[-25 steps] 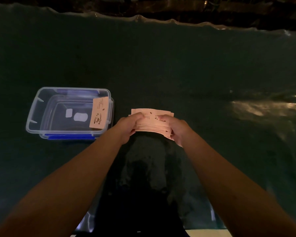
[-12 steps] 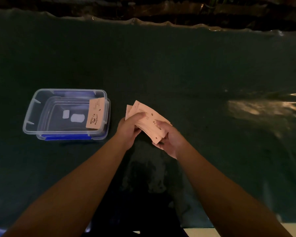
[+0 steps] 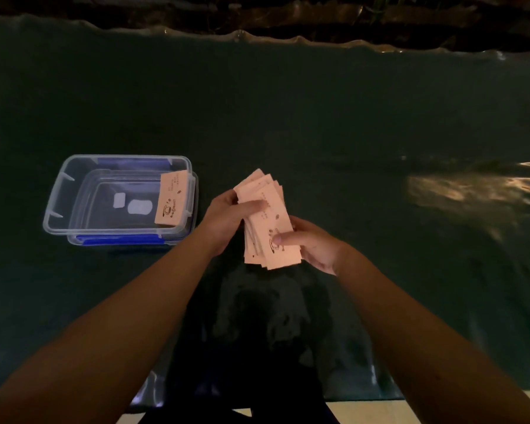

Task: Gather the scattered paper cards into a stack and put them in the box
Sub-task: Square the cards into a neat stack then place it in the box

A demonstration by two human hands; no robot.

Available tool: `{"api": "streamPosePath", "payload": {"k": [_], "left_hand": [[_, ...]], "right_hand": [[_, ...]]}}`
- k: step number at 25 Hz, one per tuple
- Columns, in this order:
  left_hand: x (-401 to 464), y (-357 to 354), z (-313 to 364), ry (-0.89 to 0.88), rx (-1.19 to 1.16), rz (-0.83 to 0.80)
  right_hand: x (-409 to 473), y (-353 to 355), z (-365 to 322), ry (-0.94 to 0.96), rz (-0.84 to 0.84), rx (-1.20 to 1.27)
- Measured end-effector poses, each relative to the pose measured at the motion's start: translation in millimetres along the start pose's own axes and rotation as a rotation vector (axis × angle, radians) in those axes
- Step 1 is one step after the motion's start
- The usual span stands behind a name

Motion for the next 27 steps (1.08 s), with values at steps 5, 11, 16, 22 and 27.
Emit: {"api": "streamPosePath", "payload": {"k": [5, 11, 16, 22, 27], "left_hand": [[-2.8, -2.5, -6.1, -0.061, 0.166, -0.074], [-8.8, 8.1, -23.0, -0.112, 0.31, -0.303], [-11.4, 14.8, -38.5, -0.187, 0.347, -0.252], [-6.8, 9.9, -58.8, -0.255, 0.314, -0.214], [-6.4, 11.2, -71.8, -0.26, 0.315, -0.204]], "right_hand": [[-1.1, -5.5, -9.7, 0.117, 0.046, -0.056], [4.3, -22.2, 10.7, 0.252, 0.195, -0.194], [12.4, -34.6, 24.3, 0.332, 0.237, -0.177], [22.4, -49.2, 40.2, 0.355, 0.262, -0.162], [15.9, -50.7, 47.3, 0.381, 0.207, -0.117]]}}
Point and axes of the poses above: each hand's wrist, its own x-axis towards the middle knuckle, its own y-axis out of the back of the hand, z = x × y, the point moved 1 cm from there along x, towards the middle knuckle, and after that the axes turned 6 degrees about -z, right-handed, at the moved point
